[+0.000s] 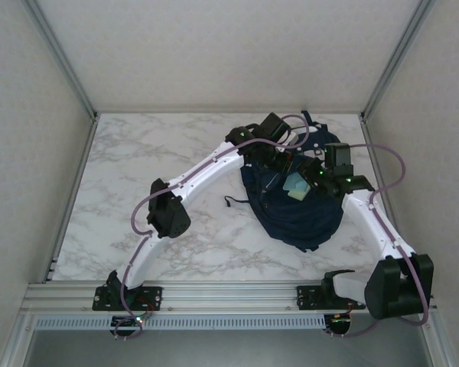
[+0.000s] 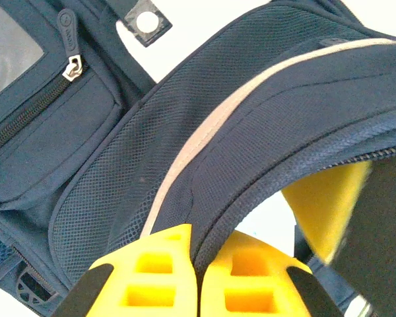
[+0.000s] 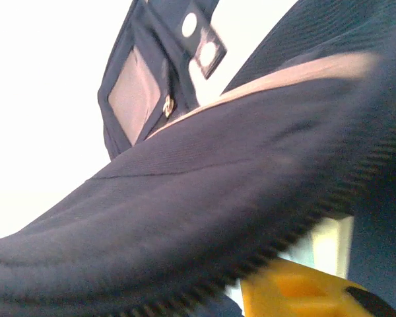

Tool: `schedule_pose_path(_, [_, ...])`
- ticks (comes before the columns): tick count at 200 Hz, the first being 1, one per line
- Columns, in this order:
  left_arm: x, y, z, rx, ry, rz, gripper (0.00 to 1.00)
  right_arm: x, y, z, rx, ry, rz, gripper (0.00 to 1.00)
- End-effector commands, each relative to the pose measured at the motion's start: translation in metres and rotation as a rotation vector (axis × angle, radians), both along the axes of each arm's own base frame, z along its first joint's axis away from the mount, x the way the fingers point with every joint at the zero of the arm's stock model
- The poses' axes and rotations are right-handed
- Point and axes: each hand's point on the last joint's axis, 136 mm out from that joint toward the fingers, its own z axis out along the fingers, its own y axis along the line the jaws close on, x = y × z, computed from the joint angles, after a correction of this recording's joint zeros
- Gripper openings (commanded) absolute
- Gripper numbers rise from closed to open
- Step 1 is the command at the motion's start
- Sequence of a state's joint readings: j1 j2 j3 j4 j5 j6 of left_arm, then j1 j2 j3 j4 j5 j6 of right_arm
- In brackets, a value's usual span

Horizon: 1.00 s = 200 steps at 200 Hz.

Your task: Pack books, pencil case, and school supplies into a backpack

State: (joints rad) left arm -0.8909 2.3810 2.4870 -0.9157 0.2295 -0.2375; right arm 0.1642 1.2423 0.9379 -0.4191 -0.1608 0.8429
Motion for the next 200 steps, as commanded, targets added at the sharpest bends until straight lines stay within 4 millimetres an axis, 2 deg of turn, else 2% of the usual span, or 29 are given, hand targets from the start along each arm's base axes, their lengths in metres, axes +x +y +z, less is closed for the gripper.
schedule_pose_path(1, [0.040, 0.019, -0.006, 0.040, -0.065, 0.123, 0.00, -0.005, 0.022, -0.008, 0.068, 0.040, 0.120, 0.36])
schedule_pose_path(13, [0.044, 0.024, -0.009, 0.057, -0.070, 0.142, 0.00, -0.007, 0.020, -0.003, 0.051, 0.035, 0.129, 0.34])
schedule_pose_path(26, [0.049, 0.029, -0.014, 0.070, -0.064, 0.162, 0.00, -0.014, 0.012, 0.004, -0.010, 0.044, 0.139, 0.36])
schedule_pose_path(49, [0.052, 0.034, -0.020, 0.073, -0.039, 0.173, 0.02, -0.033, -0.013, 0.019, -0.164, 0.075, 0.139, 0.39])
schedule_pose_path(67, [0.049, 0.032, -0.023, 0.069, -0.018, 0.164, 0.05, -0.046, -0.031, 0.029, -0.250, 0.084, 0.128, 0.48])
schedule_pose_path(72, [0.047, 0.031, -0.023, 0.067, -0.011, 0.160, 0.07, -0.048, -0.035, 0.031, -0.269, 0.088, 0.122, 0.53])
schedule_pose_path(83, [0.045, 0.030, -0.023, 0.059, 0.002, 0.156, 0.12, -0.051, -0.045, 0.033, -0.306, 0.096, 0.103, 0.61])
schedule_pose_path(100, [0.040, 0.028, -0.021, 0.042, 0.031, 0.146, 0.26, -0.051, -0.055, 0.033, -0.334, 0.099, 0.075, 0.71])
schedule_pose_path(105, [0.039, 0.028, -0.019, 0.036, 0.038, 0.146, 0.32, -0.050, -0.058, 0.032, -0.341, 0.100, 0.063, 0.74])
schedule_pose_path(113, [0.034, 0.027, -0.017, 0.026, 0.059, 0.134, 0.49, -0.049, -0.063, 0.032, -0.344, 0.104, 0.047, 0.77])
schedule_pose_path(121, [0.030, 0.028, -0.015, 0.021, 0.079, 0.128, 0.60, -0.046, -0.067, 0.028, -0.347, 0.107, 0.033, 0.79])
schedule_pose_path(132, [0.025, 0.033, -0.012, 0.018, 0.104, 0.128, 0.69, -0.041, -0.073, 0.021, -0.347, 0.110, 0.013, 0.82])
schedule_pose_path(154, [0.022, 0.051, -0.009, -0.019, 0.166, 0.161, 0.76, -0.033, -0.076, 0.004, -0.311, 0.134, -0.008, 0.84])
schedule_pose_path(175, [0.038, 0.082, -0.009, -0.078, 0.195, 0.267, 0.83, -0.031, -0.085, -0.018, -0.318, 0.171, -0.049, 0.85])
schedule_pose_path(185, [0.048, 0.102, -0.025, -0.079, 0.223, 0.343, 0.86, -0.031, -0.087, -0.028, -0.313, 0.184, -0.060, 0.85])
schedule_pose_path(200, [0.058, 0.119, -0.047, -0.107, 0.299, 0.421, 0.86, -0.029, -0.084, -0.041, -0.284, 0.194, -0.061, 0.84])
